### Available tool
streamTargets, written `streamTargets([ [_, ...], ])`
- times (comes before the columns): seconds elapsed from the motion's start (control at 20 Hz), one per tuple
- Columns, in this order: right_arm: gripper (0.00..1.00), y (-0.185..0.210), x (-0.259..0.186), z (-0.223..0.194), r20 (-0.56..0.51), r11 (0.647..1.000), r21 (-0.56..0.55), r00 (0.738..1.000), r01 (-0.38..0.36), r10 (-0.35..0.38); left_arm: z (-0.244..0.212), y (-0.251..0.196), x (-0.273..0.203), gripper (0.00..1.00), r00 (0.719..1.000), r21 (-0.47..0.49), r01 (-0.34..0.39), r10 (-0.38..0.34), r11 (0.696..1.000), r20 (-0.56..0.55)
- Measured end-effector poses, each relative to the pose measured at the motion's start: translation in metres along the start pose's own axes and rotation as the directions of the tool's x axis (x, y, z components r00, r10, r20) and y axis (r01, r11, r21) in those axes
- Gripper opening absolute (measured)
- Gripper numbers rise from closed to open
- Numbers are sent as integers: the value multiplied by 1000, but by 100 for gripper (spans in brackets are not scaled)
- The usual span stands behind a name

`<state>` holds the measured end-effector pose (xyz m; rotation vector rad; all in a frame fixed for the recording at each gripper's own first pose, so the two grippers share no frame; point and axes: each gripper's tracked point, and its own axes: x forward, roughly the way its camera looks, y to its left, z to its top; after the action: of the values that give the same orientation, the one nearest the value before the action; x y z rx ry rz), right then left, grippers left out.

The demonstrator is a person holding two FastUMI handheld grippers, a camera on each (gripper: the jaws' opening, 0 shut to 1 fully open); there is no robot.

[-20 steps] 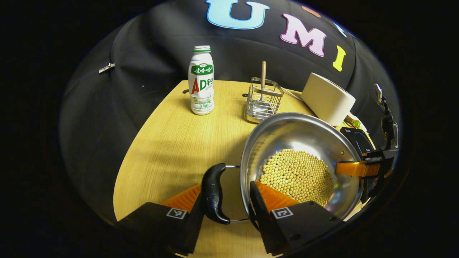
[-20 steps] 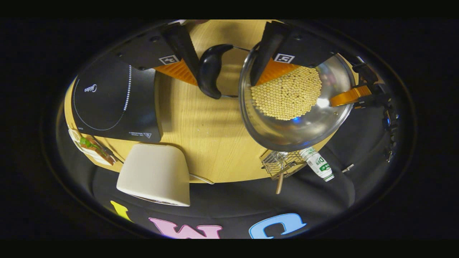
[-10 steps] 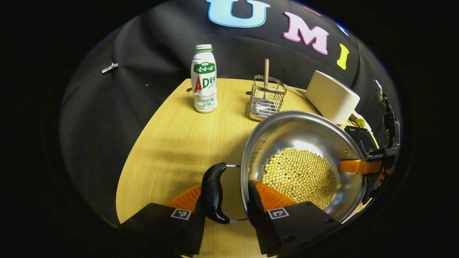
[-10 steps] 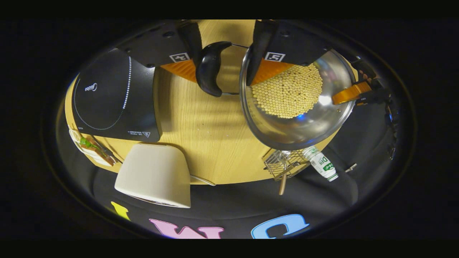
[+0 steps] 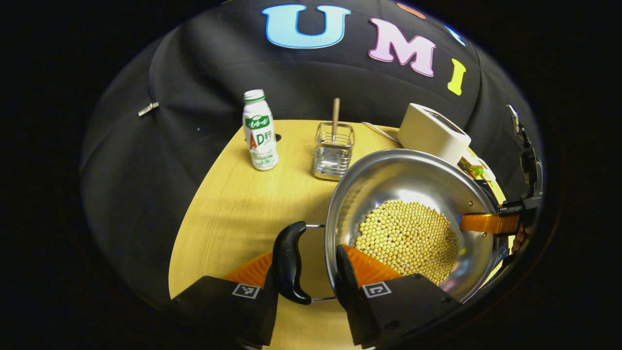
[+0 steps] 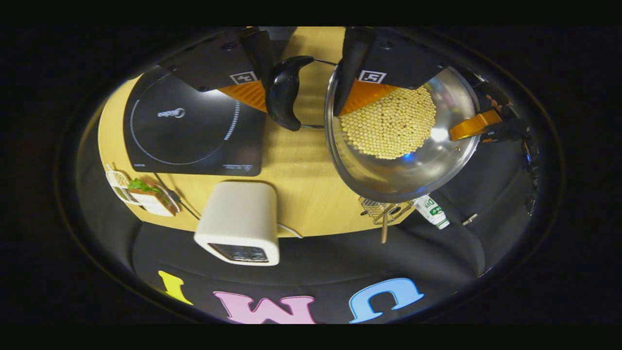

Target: First push the handle of the pot to place it horizontally, then grasp the pot with both hands and set it on the induction cooktop.

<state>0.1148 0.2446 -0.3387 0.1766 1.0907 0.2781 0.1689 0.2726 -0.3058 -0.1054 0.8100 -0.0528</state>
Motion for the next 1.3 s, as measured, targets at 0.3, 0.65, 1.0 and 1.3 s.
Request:
streamTargets([
  [0.3,59,-69,-46,12,14,1000,17,1000,22,-22,16,-77,-14,61,1000,11,26,-26,1000,-13],
  [0.65,60,-160,-76,19,21,998,35,998,56,-57,30,-176,-11,62,998,21,65,-64,998,-24],
  [1.0,60,-234,-83,15,27,993,82,996,81,-84,37,-256,9,61,995,58,98,-97,993,-23],
  [1.3,60,-278,-74,9,28,991,102,996,84,-88,33,-296,33,61,994,75,106,-104,991,-34],
])
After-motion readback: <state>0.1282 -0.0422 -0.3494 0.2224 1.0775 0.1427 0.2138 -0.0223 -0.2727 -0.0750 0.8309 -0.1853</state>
